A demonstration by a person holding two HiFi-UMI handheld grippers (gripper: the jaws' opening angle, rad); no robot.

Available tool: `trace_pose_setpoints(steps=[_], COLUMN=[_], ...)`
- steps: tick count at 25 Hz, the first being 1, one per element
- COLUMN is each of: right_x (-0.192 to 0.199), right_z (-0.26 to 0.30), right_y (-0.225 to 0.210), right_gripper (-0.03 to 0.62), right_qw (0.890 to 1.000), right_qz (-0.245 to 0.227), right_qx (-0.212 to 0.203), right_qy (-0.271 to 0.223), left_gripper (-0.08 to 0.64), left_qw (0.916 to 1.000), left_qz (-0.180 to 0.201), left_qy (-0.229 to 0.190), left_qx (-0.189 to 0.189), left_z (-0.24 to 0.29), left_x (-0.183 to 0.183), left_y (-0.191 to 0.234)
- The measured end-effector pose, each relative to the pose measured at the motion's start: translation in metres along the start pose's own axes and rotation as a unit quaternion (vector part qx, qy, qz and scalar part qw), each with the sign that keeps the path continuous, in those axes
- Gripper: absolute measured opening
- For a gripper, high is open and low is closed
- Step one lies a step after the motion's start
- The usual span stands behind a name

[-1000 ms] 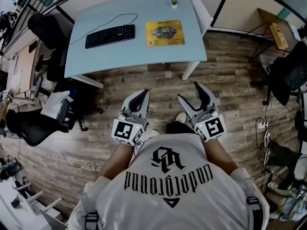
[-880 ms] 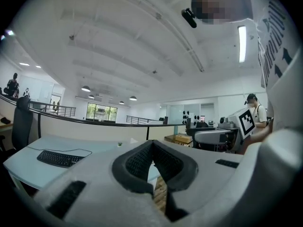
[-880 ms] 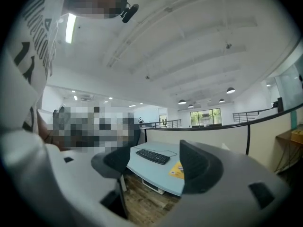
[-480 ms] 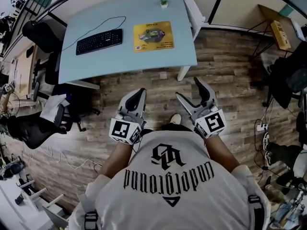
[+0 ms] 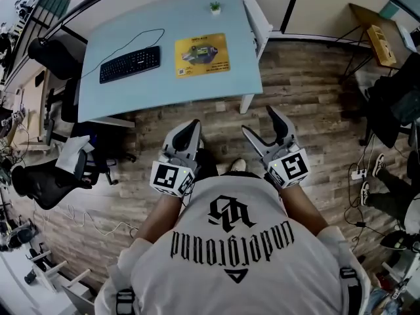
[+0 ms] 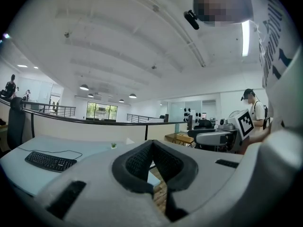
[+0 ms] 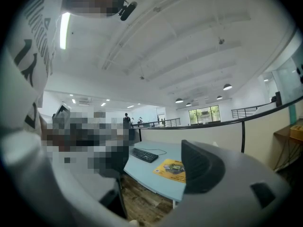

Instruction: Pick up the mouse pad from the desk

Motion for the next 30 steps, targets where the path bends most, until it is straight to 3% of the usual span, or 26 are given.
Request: trace_pose_setpoints(steps=[7, 14, 30], right_x=[0.002, 0.004, 0.021], right_z=[0.015, 0.049, 0.208], right_y=[-0.011, -0.026, -0.05], right_gripper=[0.342, 0.339, 0.327], right_qw=[1.0, 1.0, 0.998], right_qz=[0.0, -0.008, -0.017], right_qx=[0.003, 0.012, 0.049], right_qy=[0.008, 0.016, 0.044], left_gripper=[0.008, 0.008, 0.006], left_qw=[1.0, 1.0, 0.9996], left_qz=[-0.002, -0.003, -0.026], left_qy=[0.0, 0.005, 0.007], left_qx=[0.006, 0.006, 0.011], left_z=[0.015, 0.036, 0.086], left_x=[0.002, 0.006, -0.001], left_y=[0.018, 0.062, 0.241])
Point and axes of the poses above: the fingertips, and each gripper's own axes: z forward along the fingers, y to its left, x out of its underside, the point moved 2 cm from there along -z, backward along the fingers, and after that the axes turned 8 degrees about -y, right-handed, at the moved point
